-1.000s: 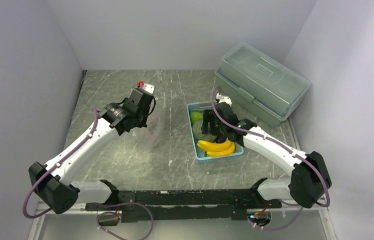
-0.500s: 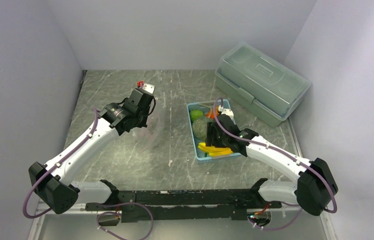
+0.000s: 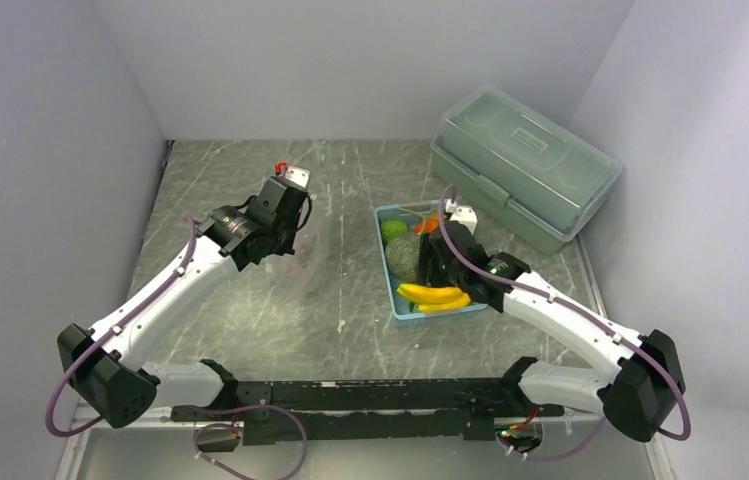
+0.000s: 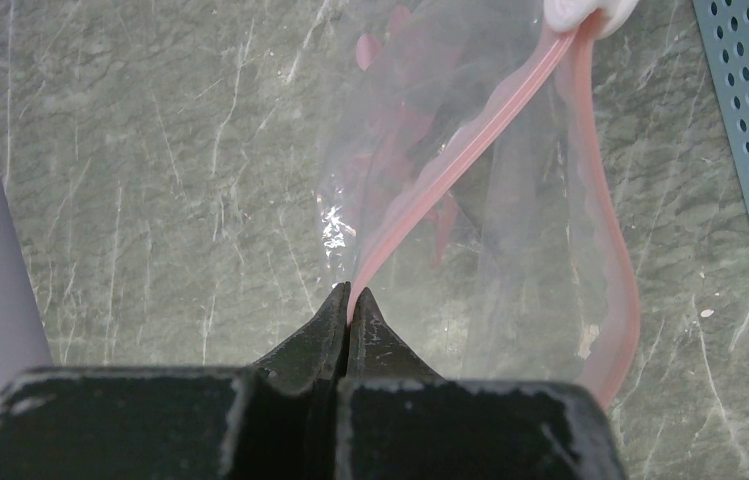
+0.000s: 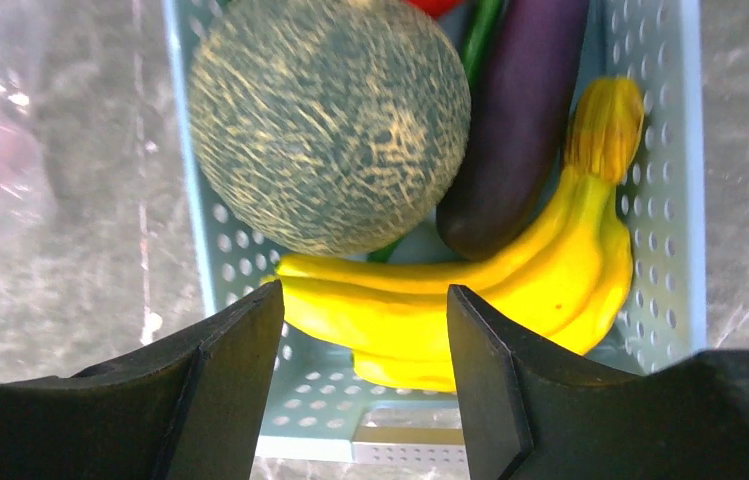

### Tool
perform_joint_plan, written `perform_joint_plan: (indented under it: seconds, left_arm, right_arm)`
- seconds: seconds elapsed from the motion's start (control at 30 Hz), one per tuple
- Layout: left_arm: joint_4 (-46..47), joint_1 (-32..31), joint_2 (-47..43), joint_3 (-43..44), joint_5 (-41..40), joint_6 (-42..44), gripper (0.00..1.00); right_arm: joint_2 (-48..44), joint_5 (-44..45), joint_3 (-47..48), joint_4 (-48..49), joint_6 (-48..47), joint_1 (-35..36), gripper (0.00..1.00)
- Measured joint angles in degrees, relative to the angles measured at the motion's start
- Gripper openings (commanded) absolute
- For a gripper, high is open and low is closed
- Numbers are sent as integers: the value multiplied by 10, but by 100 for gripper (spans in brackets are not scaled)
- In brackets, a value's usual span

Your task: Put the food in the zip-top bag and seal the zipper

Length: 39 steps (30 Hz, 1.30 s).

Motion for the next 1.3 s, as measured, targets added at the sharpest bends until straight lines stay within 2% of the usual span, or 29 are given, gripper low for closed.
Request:
perform_joint_plan:
  seconds: [0.2,0.43,0.77,1.3]
  left_arm:
    - [0,0,0,0,0,0,0]
    - [0,0,0,0,3,0,0]
    - [0,0,-4,0,10,0,0]
    - [0,0,-4,0,15,0,0]
  right_arm:
    - [11,36,74,-1,-13,0,64]
    - [84,68,159,14,-31,-14,60]
    - [180,75,187,38,-22,-60,56]
    - [284,16,212,68,-4,-118,53]
